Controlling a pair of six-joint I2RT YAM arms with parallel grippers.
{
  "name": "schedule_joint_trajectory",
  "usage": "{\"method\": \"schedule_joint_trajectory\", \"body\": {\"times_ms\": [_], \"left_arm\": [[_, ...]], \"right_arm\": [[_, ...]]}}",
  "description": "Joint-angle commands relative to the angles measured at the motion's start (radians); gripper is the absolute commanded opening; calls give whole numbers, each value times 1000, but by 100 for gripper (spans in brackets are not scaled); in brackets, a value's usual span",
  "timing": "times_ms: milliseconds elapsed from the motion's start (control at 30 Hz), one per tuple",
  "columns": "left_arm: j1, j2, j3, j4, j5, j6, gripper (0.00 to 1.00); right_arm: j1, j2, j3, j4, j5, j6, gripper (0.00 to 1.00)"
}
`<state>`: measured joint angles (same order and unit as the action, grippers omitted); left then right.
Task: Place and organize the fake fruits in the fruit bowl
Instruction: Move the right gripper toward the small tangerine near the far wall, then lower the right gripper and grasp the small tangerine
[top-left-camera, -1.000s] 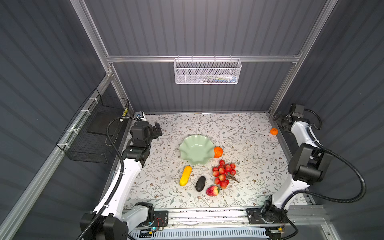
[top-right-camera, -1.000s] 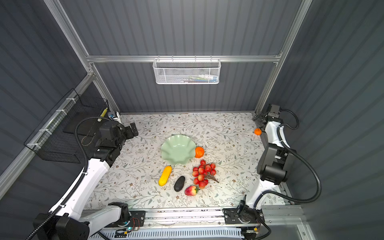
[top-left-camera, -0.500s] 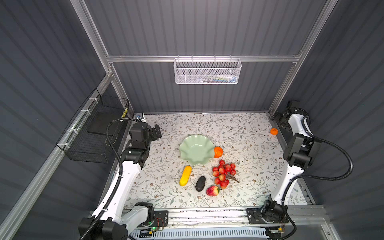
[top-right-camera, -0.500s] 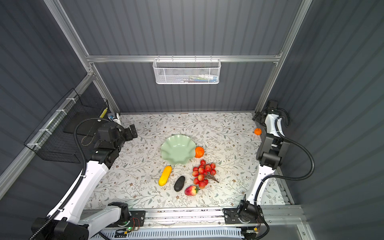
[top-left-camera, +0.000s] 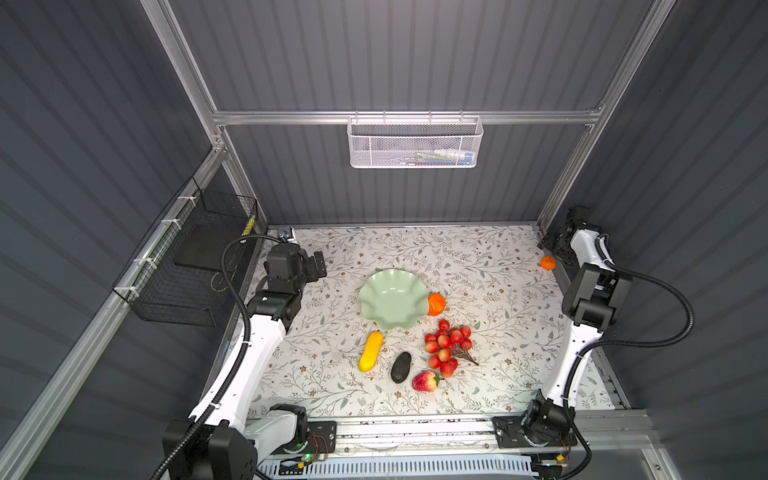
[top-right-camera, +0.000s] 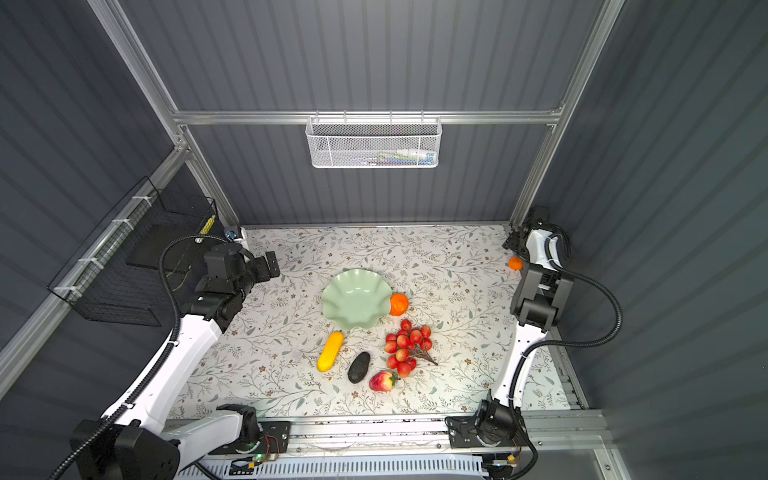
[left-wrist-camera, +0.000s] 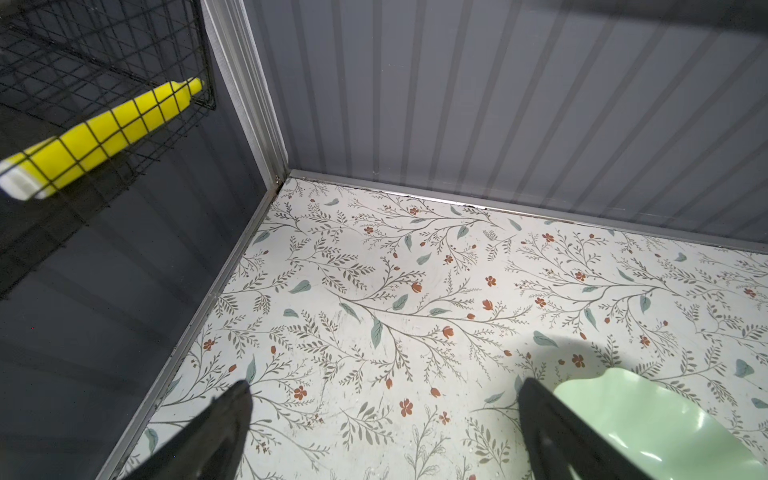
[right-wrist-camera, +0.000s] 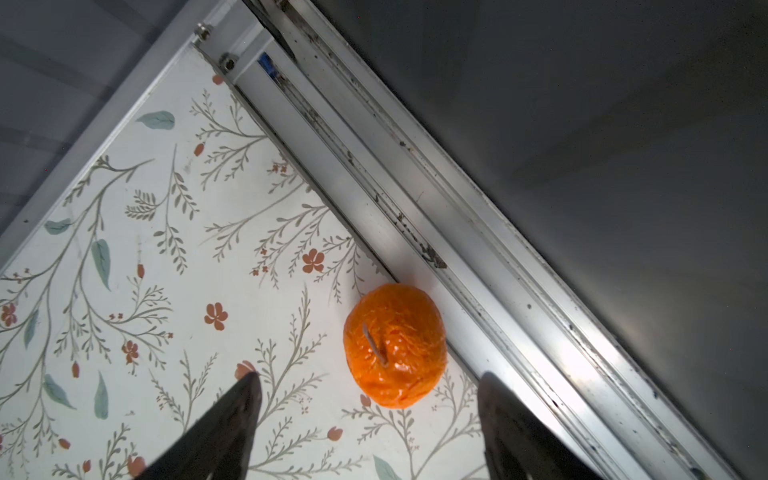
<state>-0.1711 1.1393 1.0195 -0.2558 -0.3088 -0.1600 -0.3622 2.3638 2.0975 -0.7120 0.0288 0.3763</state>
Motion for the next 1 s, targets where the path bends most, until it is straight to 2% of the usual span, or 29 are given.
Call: {"method": "schedule_joint_trajectory", "body": {"times_ms": [0,400,633,800,867,967], "left_arm": [[2,11,-2,-20,17,19,100],[5,22,4,-29,24,20,100],[7,18,0,-26,20,20,100],[9,29,0,-28,40,14,100],[10,33,3,-28,46,11,100],[12,41,5,-30,60,8,100]], "right_arm": [[-20,41,50,-33,15,7,78],[-18,149,238,-146,14,15,68],[-10,171,272,-186,24,9,64],[-6,192,304,-216,15,1,56],[-3,205,324,-229,15,1,56],[2,222,345,-245,1,-2,47]]}}
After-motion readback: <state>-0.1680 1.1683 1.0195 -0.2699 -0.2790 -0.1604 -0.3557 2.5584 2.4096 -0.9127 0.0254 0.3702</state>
